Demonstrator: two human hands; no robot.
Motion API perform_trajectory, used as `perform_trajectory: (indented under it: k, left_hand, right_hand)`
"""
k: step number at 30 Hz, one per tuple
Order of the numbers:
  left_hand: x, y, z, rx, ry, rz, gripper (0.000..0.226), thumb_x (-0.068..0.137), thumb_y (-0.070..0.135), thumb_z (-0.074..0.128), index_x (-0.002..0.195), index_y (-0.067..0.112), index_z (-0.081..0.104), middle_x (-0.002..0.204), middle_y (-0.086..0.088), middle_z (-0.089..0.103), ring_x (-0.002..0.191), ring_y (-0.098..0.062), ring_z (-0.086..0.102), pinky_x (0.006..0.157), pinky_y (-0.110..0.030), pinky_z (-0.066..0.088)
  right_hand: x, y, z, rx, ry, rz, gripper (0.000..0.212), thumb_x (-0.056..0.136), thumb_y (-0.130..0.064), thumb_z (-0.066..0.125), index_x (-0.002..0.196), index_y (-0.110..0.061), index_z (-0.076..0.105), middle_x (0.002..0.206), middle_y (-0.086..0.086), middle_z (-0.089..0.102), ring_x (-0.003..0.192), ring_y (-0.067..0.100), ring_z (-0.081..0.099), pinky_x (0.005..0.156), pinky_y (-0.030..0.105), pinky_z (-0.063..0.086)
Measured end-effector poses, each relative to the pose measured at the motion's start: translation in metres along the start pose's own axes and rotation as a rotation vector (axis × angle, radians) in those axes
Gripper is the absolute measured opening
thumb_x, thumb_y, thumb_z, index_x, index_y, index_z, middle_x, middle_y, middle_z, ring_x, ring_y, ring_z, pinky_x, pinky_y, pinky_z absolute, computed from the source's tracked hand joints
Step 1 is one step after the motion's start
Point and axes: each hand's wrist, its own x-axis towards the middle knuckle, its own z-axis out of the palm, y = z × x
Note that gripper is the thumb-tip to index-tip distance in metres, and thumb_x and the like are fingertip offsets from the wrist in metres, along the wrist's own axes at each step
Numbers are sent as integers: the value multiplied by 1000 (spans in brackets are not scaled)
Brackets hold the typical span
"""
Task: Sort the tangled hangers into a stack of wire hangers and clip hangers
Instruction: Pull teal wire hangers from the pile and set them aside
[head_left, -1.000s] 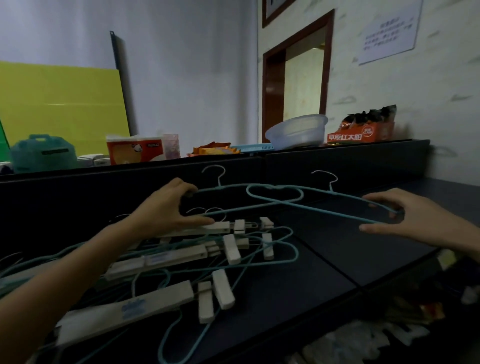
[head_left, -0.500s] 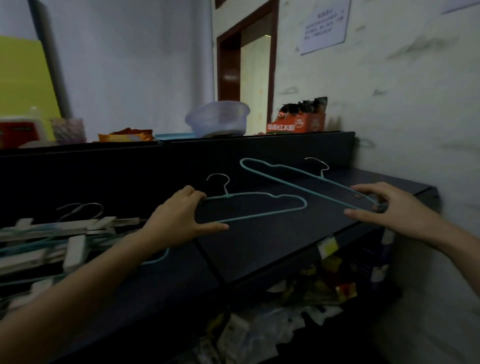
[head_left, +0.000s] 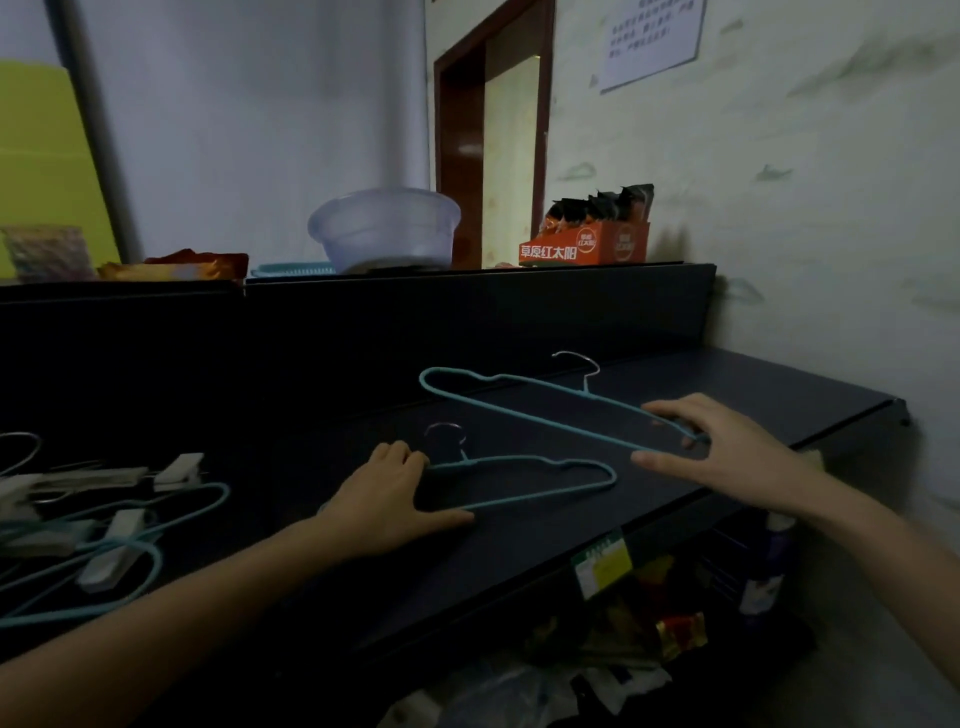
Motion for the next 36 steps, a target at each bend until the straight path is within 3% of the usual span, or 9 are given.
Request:
perform_trajectory:
  k: [5,8,11,14,16,22,28,34,36]
  left_hand:
    - [4,5,8,37,-1,-28,114,48,93,17,134,20,36,126,4,40,112,-11,39,98,-26,37]
    - [-4,2,-3,71,-88,-45,110,56,89,22,141,20,26,136,5,36,122,-11,36,105,-27,32]
    - [-18,-12,-24,81,-163,-89,110,54,92,14,136,23,37,135,7,43,122,-10,41,104,-27,35]
    - [-34,-28,-41,71,-144,-186,47,88,53,41,122,22,51,122,5,52,115,-13,50,97,-32,42]
    - [-44,-31,-47,107,-85,-248,28,93,35,44,116,23,55,117,4,56,108,-13,54,91,-31,44]
    - [-60,-13,-49,288,16,-402,30,96,30,39,124,27,49,127,8,51,116,-12,50,72,-23,36]
    - [-89,1,-48,258,95,-518,30,96,30,39,123,25,51,126,8,52,114,-15,50,79,-27,40]
    - [-145,3,-49,280,287,-604,25,94,35,42,113,27,57,113,10,61,100,-11,57,70,-24,45]
    - [-169,3,-55,294,349,-629,26,94,36,42,112,27,59,110,9,63,98,-11,59,71,-26,47]
  right_hand:
    - [34,12,12,37,-97,-71,85,61,-69,52,134,-28,42,108,-26,42,95,-4,49,67,11,39]
    - [50,15,21,74,-165,-124,96,54,-83,50,133,-29,43,110,-26,42,97,-3,49,68,13,40]
    - [63,18,33,101,-261,-181,116,37,-97,41,133,-32,41,112,-28,41,99,-7,48,68,12,41]
    - [72,16,45,106,-323,-254,118,37,-96,41,134,-30,41,113,-27,41,102,-8,46,72,9,40]
    - [75,12,53,72,-365,-295,114,42,-93,41,136,-29,38,116,-22,40,105,-4,45,80,11,38]
    - [80,7,67,-72,-419,-370,108,51,-84,38,141,-25,31,128,-10,37,118,5,35,99,23,36]
    - [82,8,68,-121,-503,-424,121,41,-91,27,143,-25,27,142,-9,27,128,10,31,104,28,35]
    - [82,-41,71,-6,-388,-621,90,61,-85,26,136,-36,35,131,-19,43,120,4,43,100,32,41]
    - [77,-70,78,39,-364,-709,67,75,-73,37,132,-37,40,126,-20,47,117,4,45,97,32,42]
